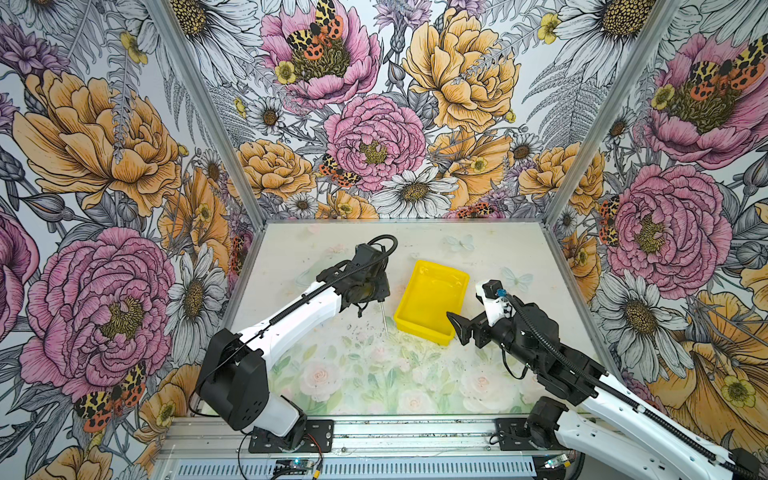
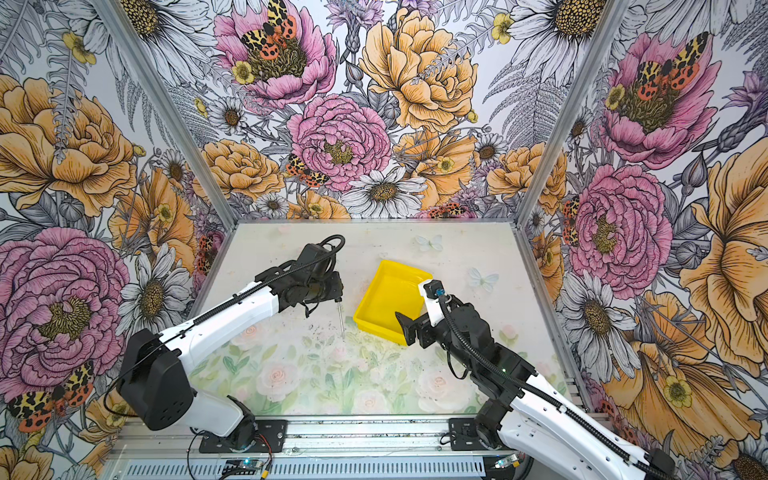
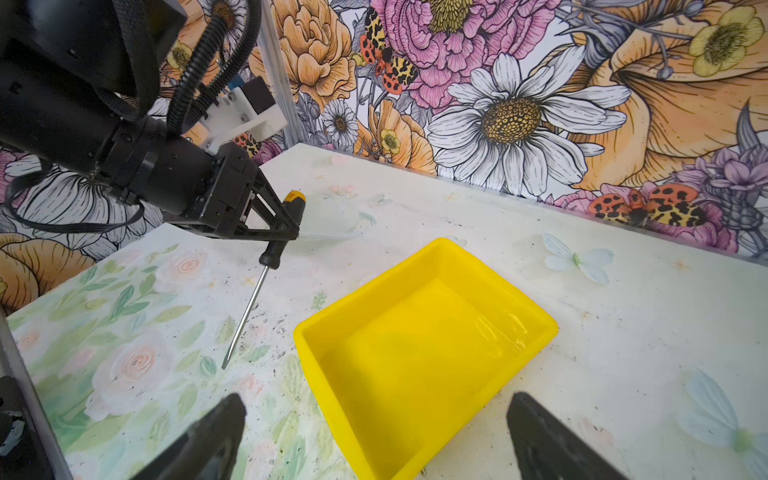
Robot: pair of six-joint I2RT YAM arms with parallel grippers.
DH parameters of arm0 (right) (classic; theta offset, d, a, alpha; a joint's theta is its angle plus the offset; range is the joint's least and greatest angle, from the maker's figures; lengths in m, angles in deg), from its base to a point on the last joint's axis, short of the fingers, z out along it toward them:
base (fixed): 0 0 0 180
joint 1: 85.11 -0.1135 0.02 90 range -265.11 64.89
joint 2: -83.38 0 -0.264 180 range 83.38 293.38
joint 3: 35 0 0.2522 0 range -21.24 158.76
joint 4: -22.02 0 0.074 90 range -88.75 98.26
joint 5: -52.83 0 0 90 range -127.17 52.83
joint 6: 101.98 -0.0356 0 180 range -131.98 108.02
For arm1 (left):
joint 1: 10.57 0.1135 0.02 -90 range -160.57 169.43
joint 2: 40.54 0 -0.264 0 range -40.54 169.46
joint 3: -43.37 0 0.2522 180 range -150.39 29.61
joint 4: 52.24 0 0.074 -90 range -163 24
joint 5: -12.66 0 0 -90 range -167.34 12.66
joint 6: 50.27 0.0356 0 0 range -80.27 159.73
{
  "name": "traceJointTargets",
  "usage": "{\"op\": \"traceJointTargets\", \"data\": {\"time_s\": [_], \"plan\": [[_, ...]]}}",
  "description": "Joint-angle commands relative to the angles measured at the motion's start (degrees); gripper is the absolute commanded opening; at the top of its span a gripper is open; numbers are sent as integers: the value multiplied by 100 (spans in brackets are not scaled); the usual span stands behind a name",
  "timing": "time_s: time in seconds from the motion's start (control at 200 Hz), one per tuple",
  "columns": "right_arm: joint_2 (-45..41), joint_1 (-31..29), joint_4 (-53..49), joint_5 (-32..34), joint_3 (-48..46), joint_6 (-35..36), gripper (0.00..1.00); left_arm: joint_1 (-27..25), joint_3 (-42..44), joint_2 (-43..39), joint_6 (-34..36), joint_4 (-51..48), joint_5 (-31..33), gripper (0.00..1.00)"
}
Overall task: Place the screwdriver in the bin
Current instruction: 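Lift the screwdriver with the left gripper and carry it over the yellow bin, then lower the screwdriver into the bin and open the left gripper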
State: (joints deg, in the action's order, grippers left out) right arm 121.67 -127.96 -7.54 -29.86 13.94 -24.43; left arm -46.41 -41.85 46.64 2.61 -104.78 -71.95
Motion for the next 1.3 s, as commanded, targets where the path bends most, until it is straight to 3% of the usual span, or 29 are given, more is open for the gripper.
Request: {"op": "traceJointTargets", "data": {"time_s": [0.0,0.275,0.61,1.296], "plan": [[-140,97,102,160,-118,-328,100,-140,-577,343,207,64,127,0],[-433,341,-41,468,-395,-925,100,-463,-1884,1562,368,79,191,0],[-685,488,-309,579,-508,-1072,99,-809,-2974,3022,660,67,377,0],[-330,645,-315,695,-490,-1124,100,-1004,-3300,4172,782,70,83,0]]}}
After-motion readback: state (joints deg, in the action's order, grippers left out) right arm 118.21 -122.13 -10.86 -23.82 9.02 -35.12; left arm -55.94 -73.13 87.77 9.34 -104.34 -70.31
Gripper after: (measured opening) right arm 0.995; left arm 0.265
